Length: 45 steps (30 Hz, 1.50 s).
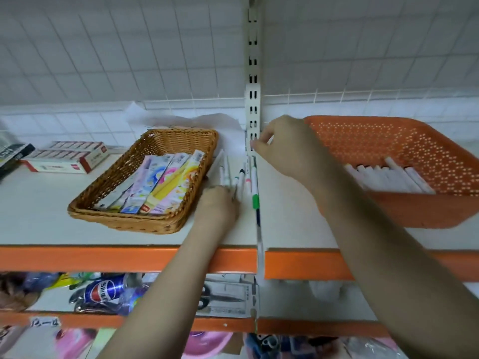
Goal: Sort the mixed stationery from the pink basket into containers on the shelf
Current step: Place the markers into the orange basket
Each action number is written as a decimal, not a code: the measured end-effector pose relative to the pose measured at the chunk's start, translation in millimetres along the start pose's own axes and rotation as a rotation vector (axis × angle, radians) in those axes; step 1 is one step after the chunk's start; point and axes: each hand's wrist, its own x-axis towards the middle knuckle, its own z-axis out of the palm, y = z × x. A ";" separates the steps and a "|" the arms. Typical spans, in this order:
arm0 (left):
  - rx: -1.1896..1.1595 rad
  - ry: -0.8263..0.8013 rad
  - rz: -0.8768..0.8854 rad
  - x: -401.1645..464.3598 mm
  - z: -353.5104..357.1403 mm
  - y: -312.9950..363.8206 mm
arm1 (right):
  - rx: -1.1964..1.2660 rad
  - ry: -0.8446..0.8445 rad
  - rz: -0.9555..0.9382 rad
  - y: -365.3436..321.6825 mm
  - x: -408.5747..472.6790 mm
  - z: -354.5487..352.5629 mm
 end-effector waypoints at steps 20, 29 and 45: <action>-0.100 -0.002 -0.132 -50.2 1.2 -13.6 | -0.433 -0.526 0.165 -4.9 98.9 143.4; -0.125 0.033 -0.197 -48.1 1.4 -15.2 | -0.206 -0.485 0.188 1.1 97.1 131.3; 0.090 0.028 -0.218 76.9 -7.4 38.3 | 0.541 0.267 0.095 10.3 -8.6 -5.1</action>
